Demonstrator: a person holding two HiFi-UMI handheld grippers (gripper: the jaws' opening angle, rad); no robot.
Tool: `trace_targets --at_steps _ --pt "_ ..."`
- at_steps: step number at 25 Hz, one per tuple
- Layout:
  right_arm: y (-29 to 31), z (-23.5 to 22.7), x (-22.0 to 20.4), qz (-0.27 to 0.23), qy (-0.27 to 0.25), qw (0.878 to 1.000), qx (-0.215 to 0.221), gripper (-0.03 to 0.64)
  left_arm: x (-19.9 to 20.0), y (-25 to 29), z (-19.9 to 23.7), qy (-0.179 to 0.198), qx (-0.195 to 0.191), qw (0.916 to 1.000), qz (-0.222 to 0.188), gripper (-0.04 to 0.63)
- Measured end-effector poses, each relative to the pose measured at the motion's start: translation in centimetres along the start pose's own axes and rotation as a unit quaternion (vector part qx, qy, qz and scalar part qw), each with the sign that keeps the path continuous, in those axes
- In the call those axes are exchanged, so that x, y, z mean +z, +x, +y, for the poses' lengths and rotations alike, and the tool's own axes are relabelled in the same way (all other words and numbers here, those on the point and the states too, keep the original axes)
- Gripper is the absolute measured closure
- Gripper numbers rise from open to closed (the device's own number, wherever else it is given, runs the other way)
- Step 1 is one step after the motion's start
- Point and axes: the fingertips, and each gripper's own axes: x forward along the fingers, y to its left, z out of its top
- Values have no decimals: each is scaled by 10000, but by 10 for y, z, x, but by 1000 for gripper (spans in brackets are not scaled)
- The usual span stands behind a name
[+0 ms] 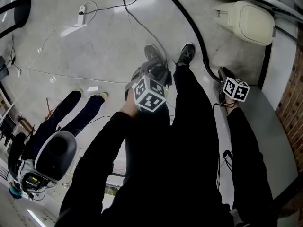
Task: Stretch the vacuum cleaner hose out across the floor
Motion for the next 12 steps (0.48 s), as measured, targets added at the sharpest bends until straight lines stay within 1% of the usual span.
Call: trace_targets --at_steps 3,6,9,12 --pt "-16 21 20 -177 -302 9993 99 540 17 -23 1 32 181 9993 -316 433" --pt "-41 44 41 -365 -631 9973 128 543 29 -50 1 -34 354 9979 -535 466" --pt "-71 74 75 -659 -991 9927 218 543 46 -82 5 -100 506 9955 -793 480" --pt "-106 107 111 -993 -1179 9873 373 546 64 -119 5 -104 628 9925 -1043 492"
